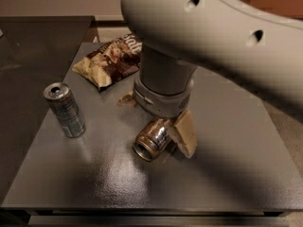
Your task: Place orange can upright
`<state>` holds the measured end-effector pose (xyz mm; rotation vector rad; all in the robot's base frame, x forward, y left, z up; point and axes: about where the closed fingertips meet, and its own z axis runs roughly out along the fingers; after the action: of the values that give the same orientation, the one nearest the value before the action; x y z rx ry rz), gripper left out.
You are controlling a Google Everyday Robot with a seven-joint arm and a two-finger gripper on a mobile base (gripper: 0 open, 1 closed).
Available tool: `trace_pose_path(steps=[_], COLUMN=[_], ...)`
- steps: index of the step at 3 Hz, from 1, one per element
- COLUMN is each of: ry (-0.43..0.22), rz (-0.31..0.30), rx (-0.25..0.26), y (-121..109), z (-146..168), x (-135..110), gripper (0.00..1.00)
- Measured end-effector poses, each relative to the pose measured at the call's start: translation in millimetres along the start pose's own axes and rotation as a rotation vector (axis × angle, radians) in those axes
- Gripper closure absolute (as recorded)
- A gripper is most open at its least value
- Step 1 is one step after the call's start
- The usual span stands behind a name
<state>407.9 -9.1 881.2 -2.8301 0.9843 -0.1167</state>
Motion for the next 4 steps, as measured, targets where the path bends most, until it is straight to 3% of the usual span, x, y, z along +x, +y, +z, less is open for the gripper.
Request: trace_pose_path(steps=[3,4], ry=[-0.011,0.003], rz=[-0.007,-0.001], rx=[-0.064,-0.095], y=[3.8,6.9], z=[34.7,41.3], x=[16.8,15.9], gripper=[0.0,0.1])
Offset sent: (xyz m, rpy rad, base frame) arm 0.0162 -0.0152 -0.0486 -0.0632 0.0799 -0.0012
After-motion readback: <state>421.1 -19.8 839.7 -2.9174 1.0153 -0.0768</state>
